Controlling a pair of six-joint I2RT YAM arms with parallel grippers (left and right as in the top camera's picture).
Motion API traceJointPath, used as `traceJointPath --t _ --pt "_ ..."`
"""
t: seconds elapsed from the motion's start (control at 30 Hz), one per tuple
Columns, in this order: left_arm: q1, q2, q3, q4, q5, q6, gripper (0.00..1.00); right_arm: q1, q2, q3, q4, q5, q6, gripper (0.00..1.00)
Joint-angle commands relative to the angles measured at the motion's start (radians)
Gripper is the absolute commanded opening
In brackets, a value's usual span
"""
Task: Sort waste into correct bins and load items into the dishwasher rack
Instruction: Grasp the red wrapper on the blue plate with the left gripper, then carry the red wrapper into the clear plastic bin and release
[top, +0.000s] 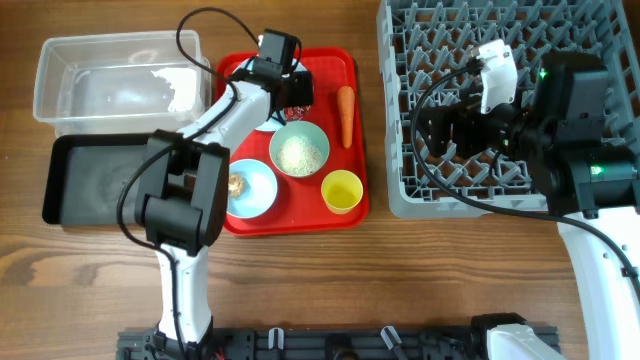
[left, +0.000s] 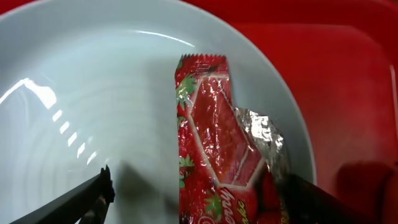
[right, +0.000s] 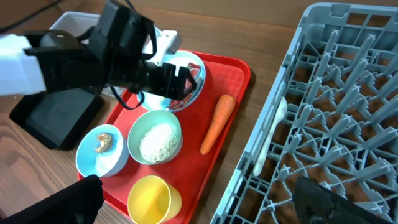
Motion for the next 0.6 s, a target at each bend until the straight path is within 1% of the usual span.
traceJointPath --t 0.0,0.1,0.2,0.23,0.27,0.3,0.33,0.43,0.47,0.57 --pt "-0.003 0.039 0.009 0.021 -0.017 -0.013 0.88 -0.003 0.006 0.017 0.000 0.006 -0.013 1.00" --pt "-0.003 0.062 0.009 0.029 -0.017 -0.013 0.88 -0.003 0.006 0.017 0.000 0.006 -0.013 1.00" --pt "-0.003 0.072 0.009 0.026 -0.016 -0.013 0.80 -0.003 0.006 0.017 0.000 0.006 -0.013 1.00" --pt "-0.003 0.072 0.009 0.026 -0.016 -0.013 0.72 -0.003 0.005 0.017 0.000 0.006 -0.013 1.00" --pt "-0.003 0.072 0.009 0.027 -0.016 -0.013 0.66 -0.003 0.006 0.017 0.001 0.006 -0.013 1.00" --pt "-0.003 0.071 0.010 0.031 -0.017 -0.012 0.54 -0.003 0.006 0.017 0.003 0.006 -0.013 1.00" --pt "-0.003 0.071 0.010 0.032 -0.017 -0.013 0.46 -0.003 0.006 0.017 0.005 0.006 -0.013 1.00" --pt "0.000 0.071 0.009 0.025 -0.017 -0.013 0.29 -0.003 0.006 0.017 0.007 0.006 -0.012 1.00" --pt "0.000 0.071 0.009 0.024 -0.017 -0.013 0.26 -0.003 0.006 0.017 0.007 0.006 -0.013 1.00" --pt "-0.001 0.057 0.010 0.021 -0.016 -0.013 0.08 -0.003 0.006 0.017 0.006 0.006 -0.013 1.00"
